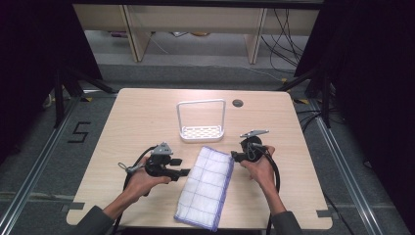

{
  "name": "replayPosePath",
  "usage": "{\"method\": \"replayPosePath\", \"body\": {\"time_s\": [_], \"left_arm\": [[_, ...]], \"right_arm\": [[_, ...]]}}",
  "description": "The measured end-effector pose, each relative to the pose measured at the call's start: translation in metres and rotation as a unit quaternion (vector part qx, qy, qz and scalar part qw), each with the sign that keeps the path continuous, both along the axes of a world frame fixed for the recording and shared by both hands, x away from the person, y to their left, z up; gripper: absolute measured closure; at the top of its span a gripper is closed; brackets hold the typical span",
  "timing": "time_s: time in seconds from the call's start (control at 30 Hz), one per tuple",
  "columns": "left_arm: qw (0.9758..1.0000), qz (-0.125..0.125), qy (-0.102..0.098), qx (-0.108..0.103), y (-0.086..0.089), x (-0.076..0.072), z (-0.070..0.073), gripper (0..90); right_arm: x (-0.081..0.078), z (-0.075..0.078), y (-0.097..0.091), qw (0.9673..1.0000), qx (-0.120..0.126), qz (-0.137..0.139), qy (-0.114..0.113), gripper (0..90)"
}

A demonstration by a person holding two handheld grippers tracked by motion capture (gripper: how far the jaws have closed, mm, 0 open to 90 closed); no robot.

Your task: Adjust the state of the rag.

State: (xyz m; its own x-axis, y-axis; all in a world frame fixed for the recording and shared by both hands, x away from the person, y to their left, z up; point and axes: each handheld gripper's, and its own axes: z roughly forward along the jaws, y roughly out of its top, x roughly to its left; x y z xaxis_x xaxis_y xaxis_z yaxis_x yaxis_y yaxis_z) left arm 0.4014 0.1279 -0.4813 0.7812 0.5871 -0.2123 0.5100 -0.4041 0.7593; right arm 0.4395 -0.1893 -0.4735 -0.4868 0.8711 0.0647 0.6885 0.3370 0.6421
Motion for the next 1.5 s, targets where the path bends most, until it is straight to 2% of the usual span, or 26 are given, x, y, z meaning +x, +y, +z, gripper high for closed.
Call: {"method": "replayPosePath", "body": {"time_s": [0.03,0.07,0.1,0.13,0.17,0.27,0.37,0.43,0.47,0.57,0.63,0.67,0.7,0.73,0.77,0.8,0.9,1.0,1.07,1.1,1.13,1.17,1.23,1.33,1.5], "left_arm": [[0.9998,0.002,-0.008,0.019,-0.004,0.006,-0.001,42.4],[0.9988,0.006,-0.023,0.043,-0.007,0.012,-0.002,42.4],[0.9989,0.007,-0.019,0.042,-0.008,0.017,-0.003,42.5],[0.9994,0.010,-0.010,0.032,-0.010,0.022,-0.004,42.7],[0.9996,0.014,-0.006,0.026,-0.013,0.026,-0.005,42.9],[0.9993,0.009,-0.002,0.036,-0.023,0.038,-0.005,43.3],[0.9993,0.013,0.002,0.034,-0.031,0.047,-0.005,43.4],[0.9994,0.017,0.013,0.027,-0.038,0.052,-0.006,43.0],[0.9986,0.008,0.009,0.051,-0.040,0.056,-0.006,41.7],[0.9988,0.015,0.004,0.047,-0.048,0.061,-0.007,40.9],[0.9984,0.015,0.014,0.052,-0.053,0.065,-0.009,39.8],[0.9980,0.013,0.021,0.058,-0.055,0.068,-0.010,39.6],[0.9981,0.016,0.025,0.054,-0.057,0.070,-0.011,39.5],[0.9981,0.016,0.024,0.054,-0.058,0.072,-0.011,39.6],[0.9982,0.020,0.027,0.051,-0.060,0.073,-0.011,39.8],[0.9981,0.017,0.030,0.051,-0.061,0.074,-0.012,39.8],[0.9970,0.005,0.033,0.070,-0.064,0.077,-0.015,39.0],[0.9964,0.007,0.029,0.079,-0.066,0.078,-0.019,39.5],[0.9969,0.009,0.031,0.071,-0.066,0.080,-0.019,40.7],[0.9973,0.012,0.028,0.066,-0.068,0.080,-0.020,42.1],[0.9972,0.006,0.027,0.070,-0.068,0.080,-0.021,42.8],[0.9961,0.000,0.025,0.085,-0.068,0.081,-0.019,43.4],[0.9956,0.000,0.017,0.092,-0.070,0.081,-0.021,45.0],[0.9955,-0.010,0.013,0.093,-0.072,0.083,-0.023,47.4],[0.9952,-0.026,-0.001,0.094,-0.075,0.082,-0.024,58.7]], "right_arm": [[0.000,0.000,0.000,1.0000,0.000,0.000,0.003,48.0],[-0.001,0.000,0.000,1.0000,-0.007,0.004,-0.003,48.0],[-0.003,0.000,0.003,0.9999,-0.010,-0.001,0.005,47.9],[-0.002,-0.001,0.002,0.9999,-0.011,0.008,0.000,47.9],[-0.002,-0.001,0.003,0.9999,-0.008,0.010,0.007,48.0],[-0.001,-0.003,0.004,0.9999,-0.009,0.002,0.008,46.4],[-0.001,-0.005,0.005,0.9999,-0.004,-0.003,0.012,45.2],[-0.001,-0.005,0.005,0.9999,-0.013,-0.003,0.009,45.2],[-0.002,-0.005,0.005,0.9999,-0.012,0.001,0.012,45.3],[-0.001,-0.005,0.006,0.9999,-0.005,-0.004,0.008,44.7],[-0.001,-0.006,0.008,0.9997,0.002,-0.019,0.018,44.1],[0.000,-0.006,0.007,0.9998,-0.001,-0.015,0.015,44.1],[0.002,-0.007,0.006,0.9999,0.000,-0.014,0.009,44.1],[0.002,-0.007,0.008,0.9995,0.007,-0.022,0.021,44.1],[0.004,-0.009,0.006,0.9998,0.007,-0.012,0.015,44.1],[0.004,-0.009,0.007,0.9998,0.000,-0.015,0.014,44.0],[0.005,-0.011,0.007,0.9996,-0.006,-0.017,0.022,44.0],[0.006,-0.013,0.007,0.9996,-0.005,-0.021,0.020,44.5],[0.006,-0.013,0.007,0.9996,-0.011,-0.014,0.021,44.9],[0.006,-0.014,0.008,0.9996,-0.017,-0.014,0.020,45.1],[0.005,-0.013,0.009,0.9992,-0.019,-0.019,0.029,45.2],[0.006,-0.014,0.010,0.9992,-0.020,-0.017,0.031,45.5],[0.007,-0.016,0.010,0.9991,-0.023,-0.013,0.033,45.8],[0.008,-0.018,0.010,0.9991,-0.026,-0.005,0.033,46.4],[0.009,-0.022,0.010,0.9991,-0.029,0.007,0.029,50.9]]}}
